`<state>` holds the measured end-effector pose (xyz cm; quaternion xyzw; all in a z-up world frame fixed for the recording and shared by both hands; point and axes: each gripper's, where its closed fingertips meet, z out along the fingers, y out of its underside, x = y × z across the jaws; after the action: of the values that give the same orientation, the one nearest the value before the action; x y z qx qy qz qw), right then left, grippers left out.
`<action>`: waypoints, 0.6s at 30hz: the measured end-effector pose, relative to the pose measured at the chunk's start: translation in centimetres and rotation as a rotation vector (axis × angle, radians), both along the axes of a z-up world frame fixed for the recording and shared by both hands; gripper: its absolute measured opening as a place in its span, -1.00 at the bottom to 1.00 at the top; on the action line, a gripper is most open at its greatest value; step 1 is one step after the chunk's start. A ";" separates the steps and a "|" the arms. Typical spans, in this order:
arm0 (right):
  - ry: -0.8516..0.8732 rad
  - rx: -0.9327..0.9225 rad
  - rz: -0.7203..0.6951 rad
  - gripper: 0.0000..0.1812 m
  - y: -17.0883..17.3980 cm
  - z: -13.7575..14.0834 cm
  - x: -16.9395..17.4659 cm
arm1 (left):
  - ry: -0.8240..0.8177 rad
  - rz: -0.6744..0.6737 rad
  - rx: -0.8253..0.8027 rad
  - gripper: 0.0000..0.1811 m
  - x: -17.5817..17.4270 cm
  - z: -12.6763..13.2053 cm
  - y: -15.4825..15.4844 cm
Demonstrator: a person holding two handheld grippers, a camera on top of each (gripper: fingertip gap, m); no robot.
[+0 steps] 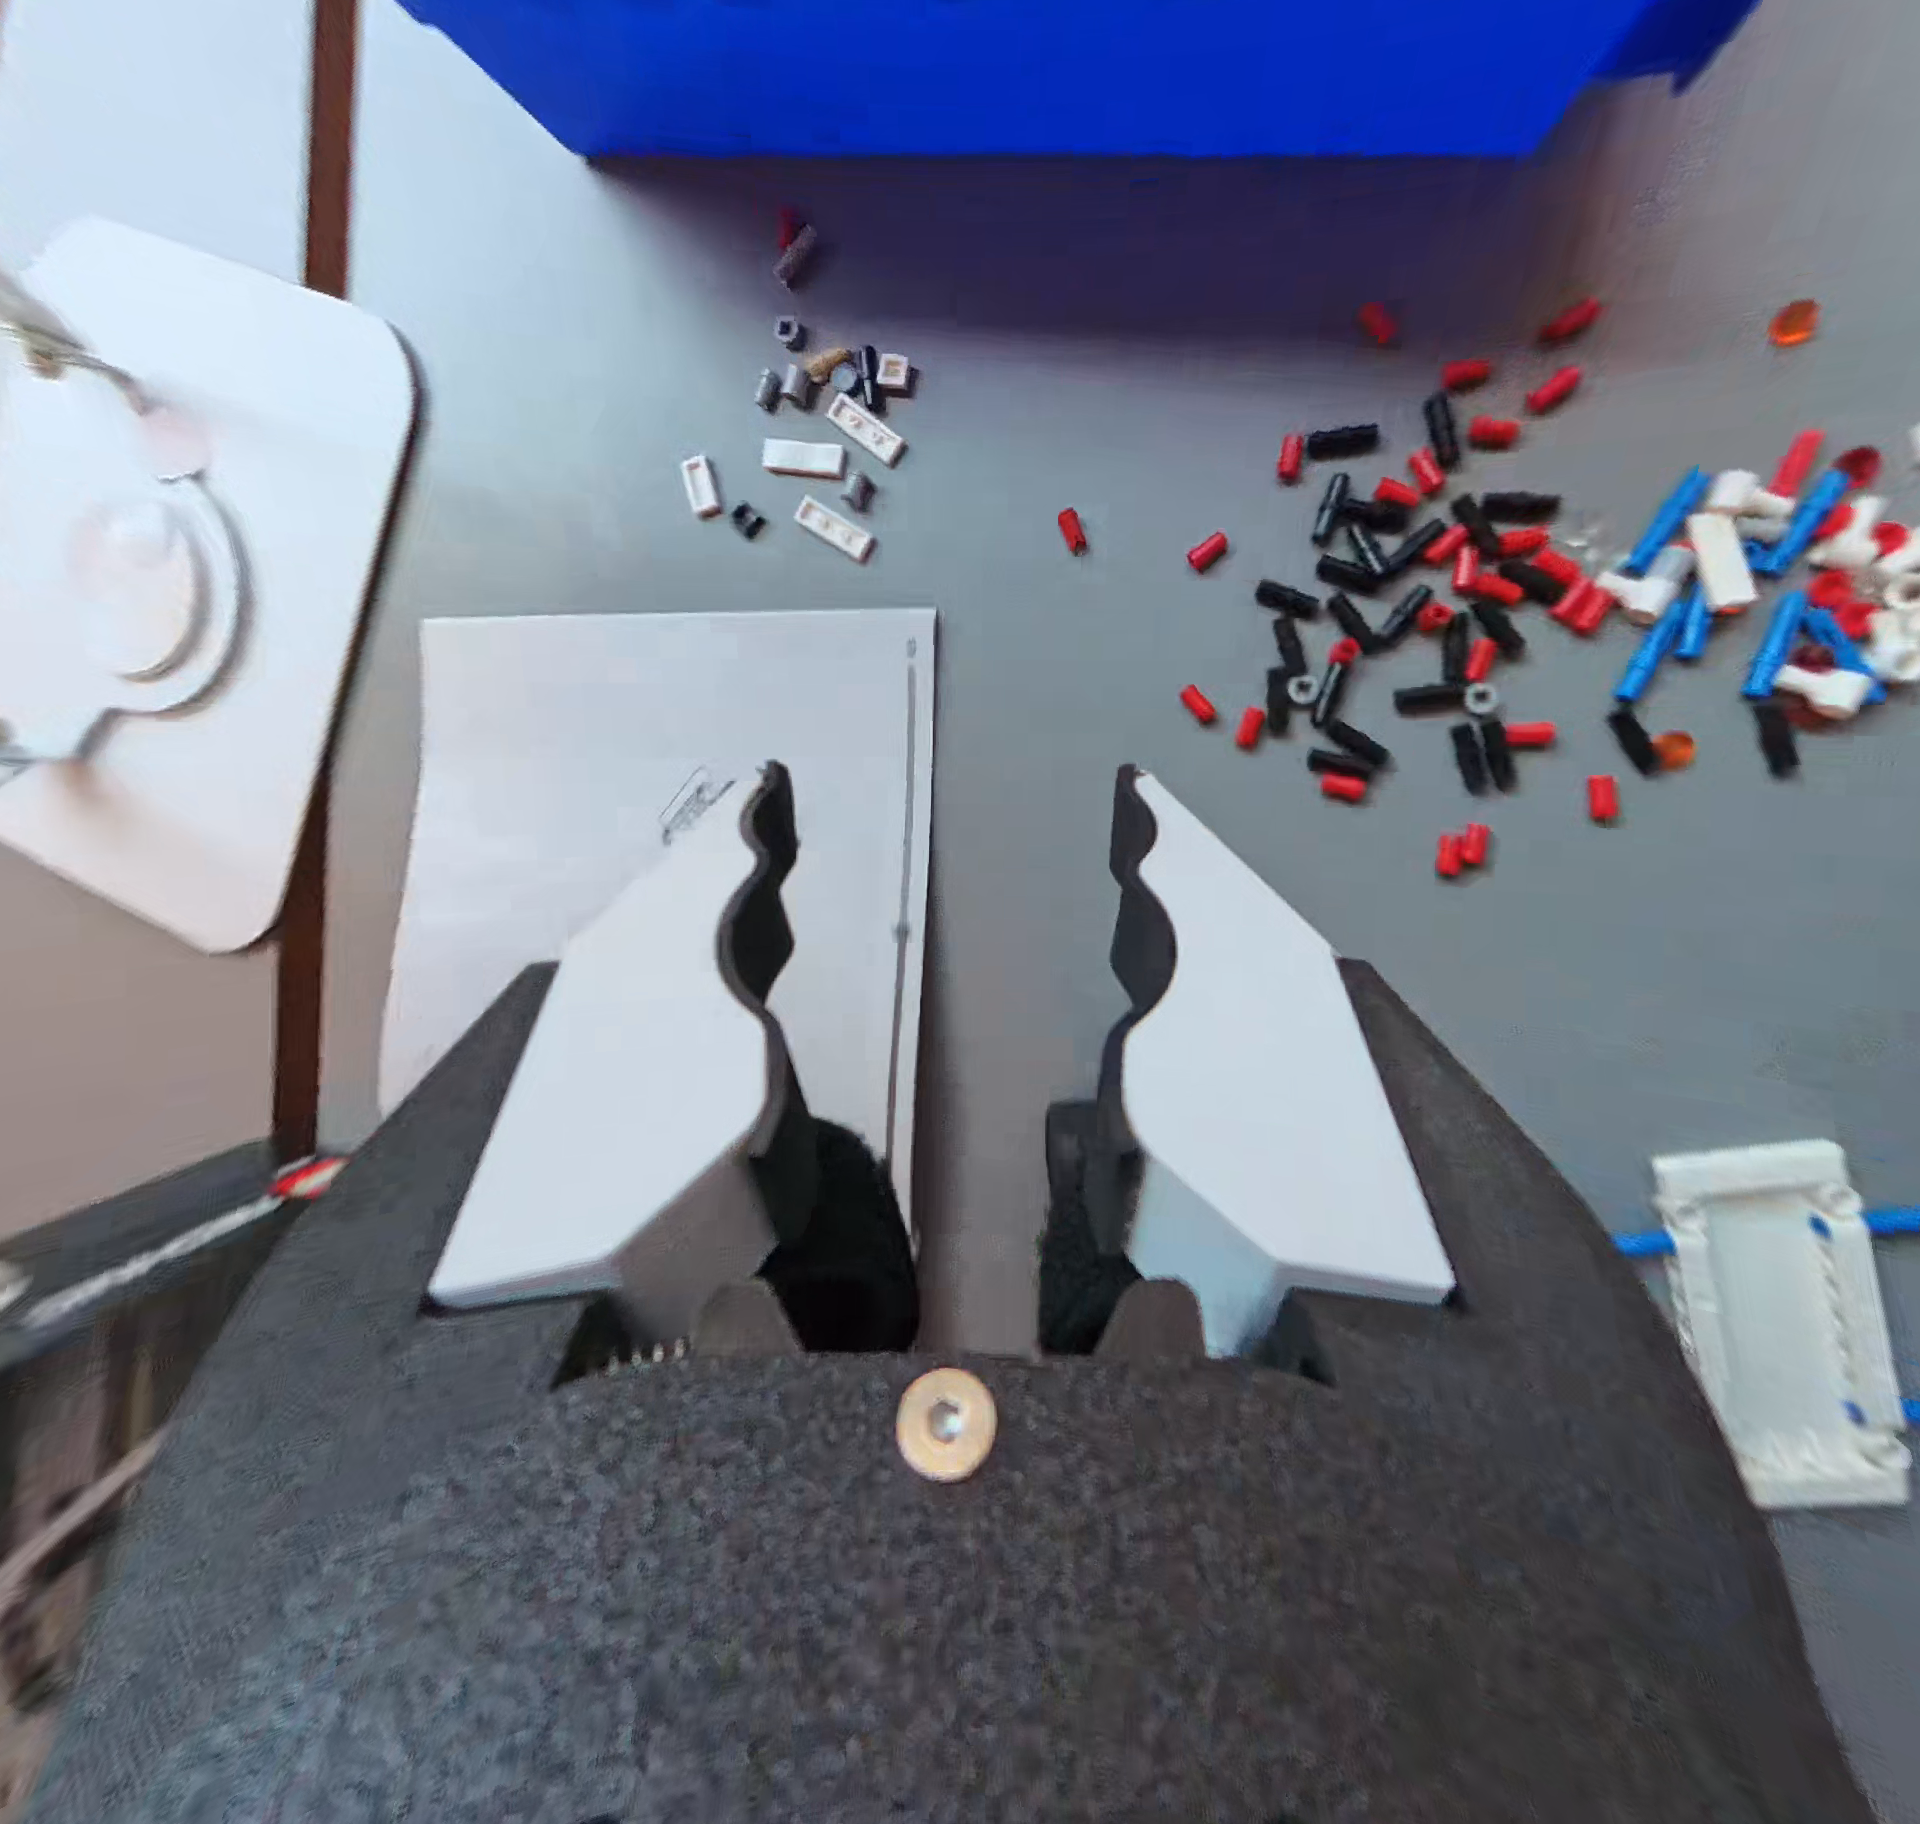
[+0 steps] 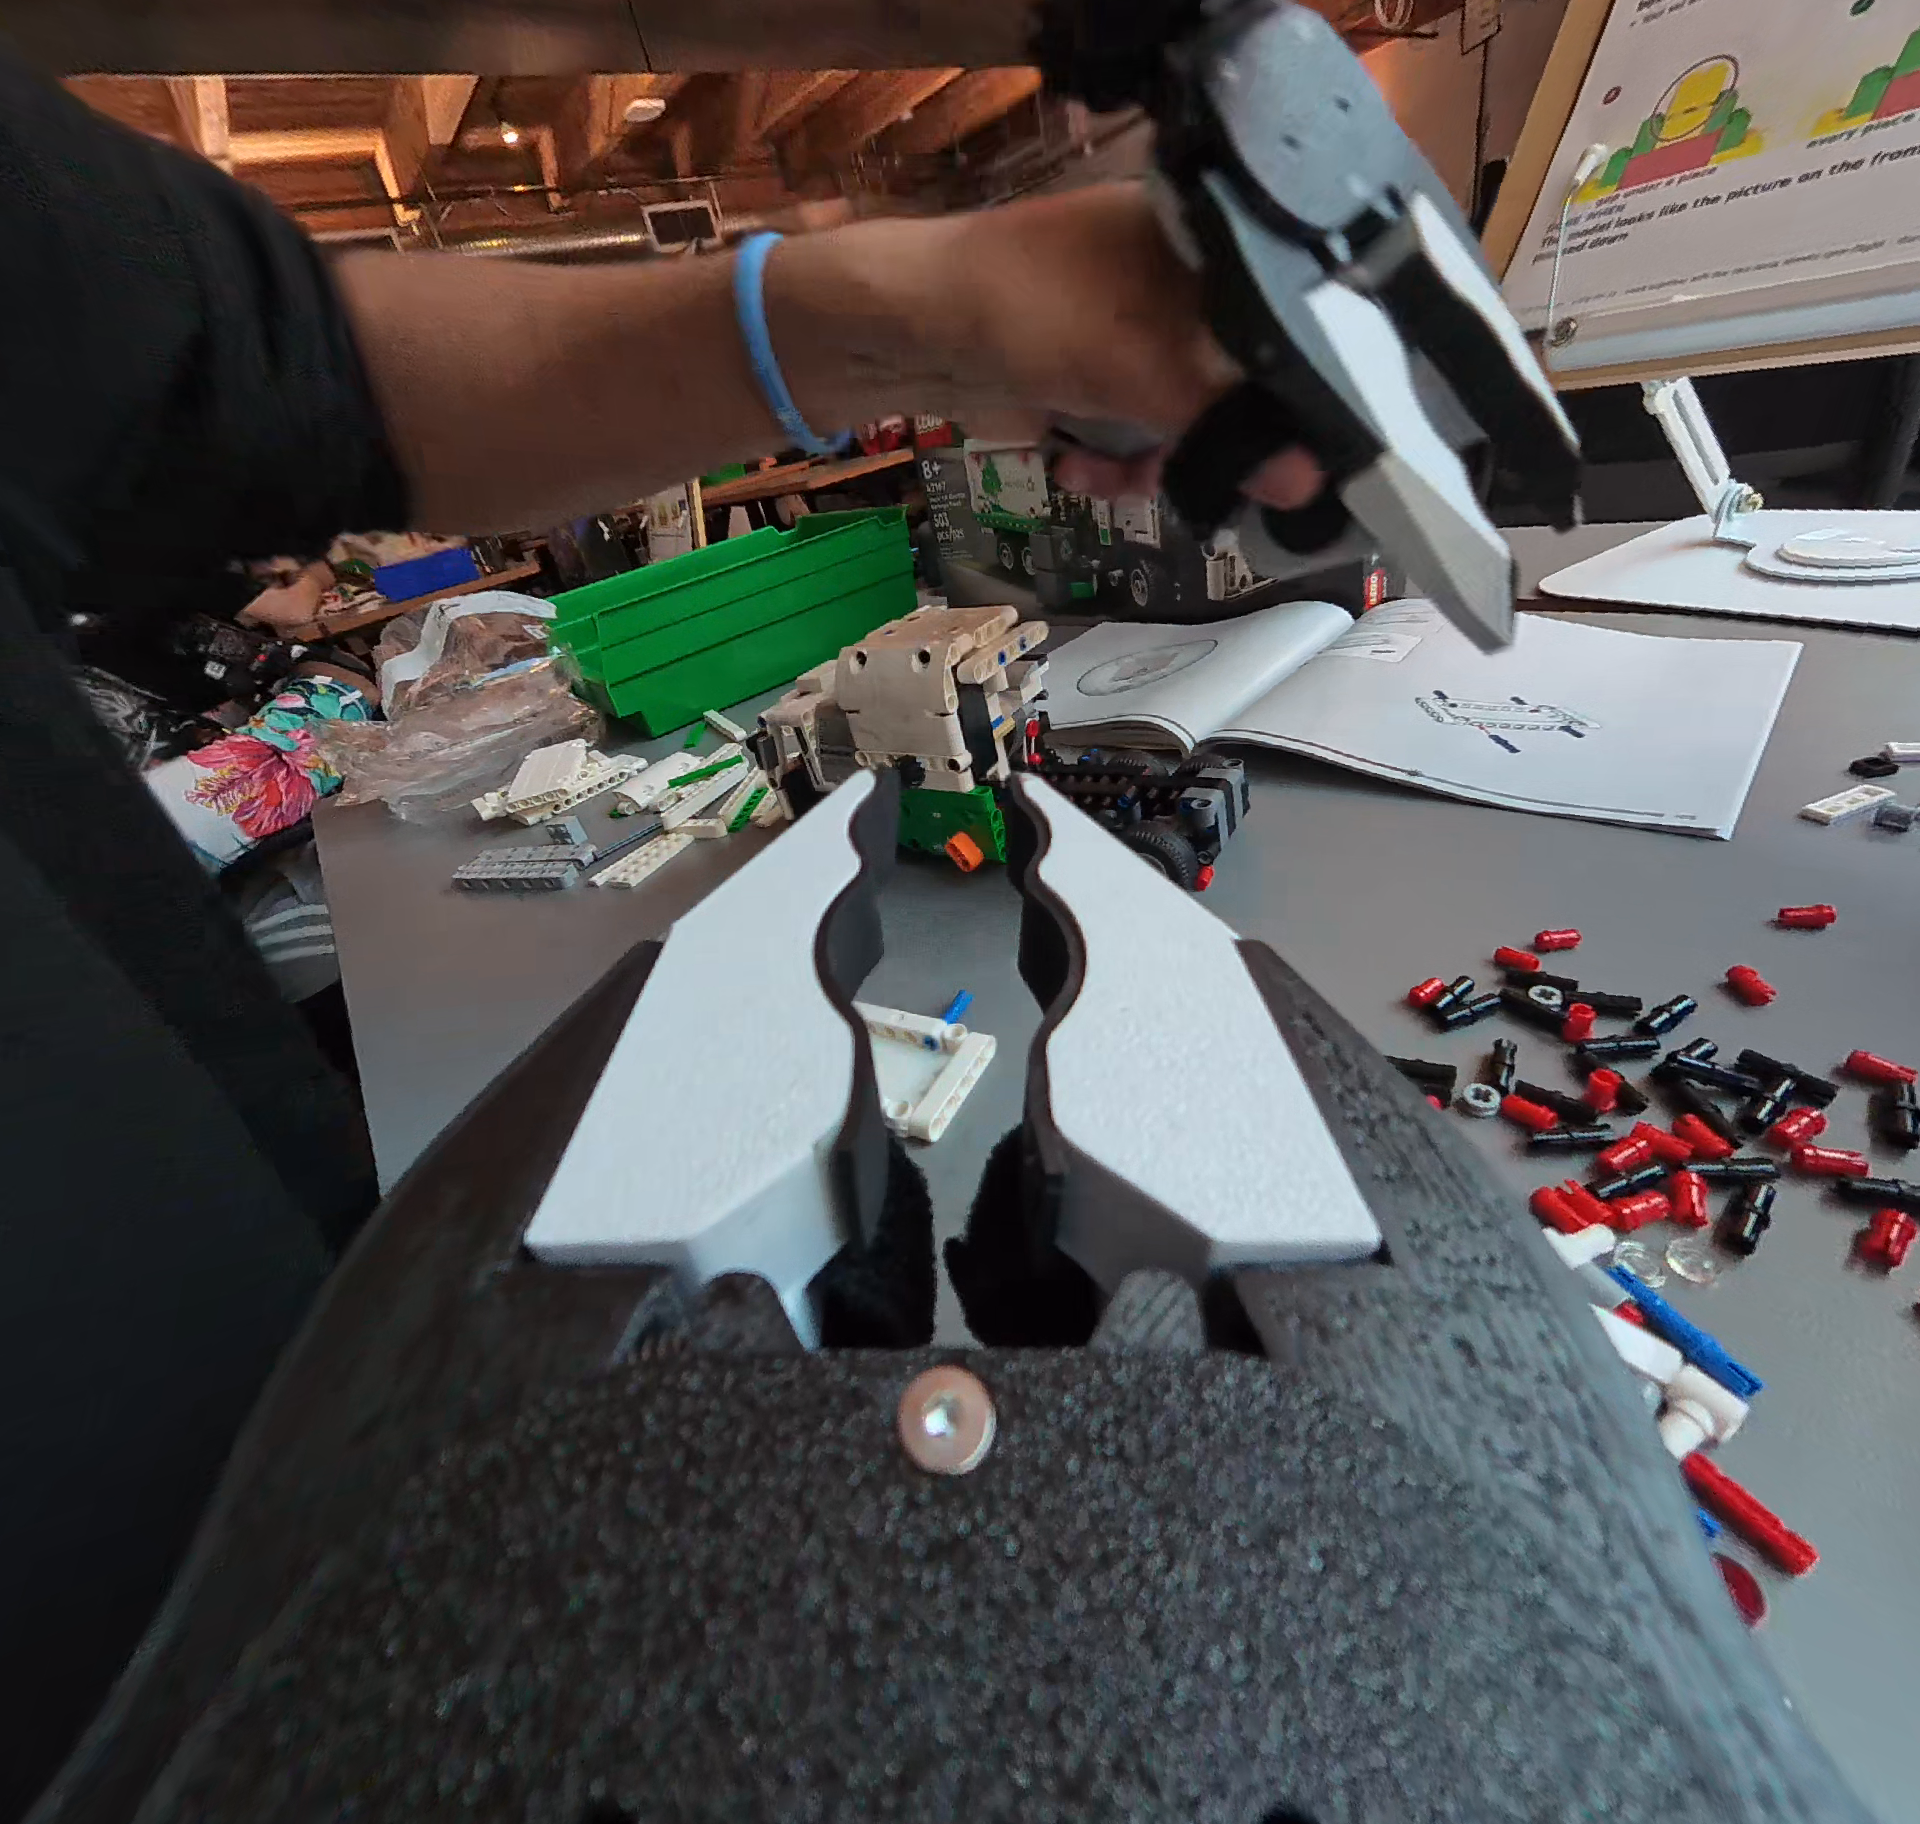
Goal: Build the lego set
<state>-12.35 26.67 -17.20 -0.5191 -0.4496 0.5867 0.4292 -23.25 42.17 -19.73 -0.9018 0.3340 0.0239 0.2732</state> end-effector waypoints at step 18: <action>0.040 -0.113 0.094 -0.78 0.2 0.4 0.0 | -0.037 0.042 -0.098 -0.49 -3.0 -7.8 6.5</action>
<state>-12.32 26.84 -16.82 -0.5092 -0.4308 0.6408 0.3801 -26.23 48.72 -27.48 -0.9212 0.3105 -0.0033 0.2345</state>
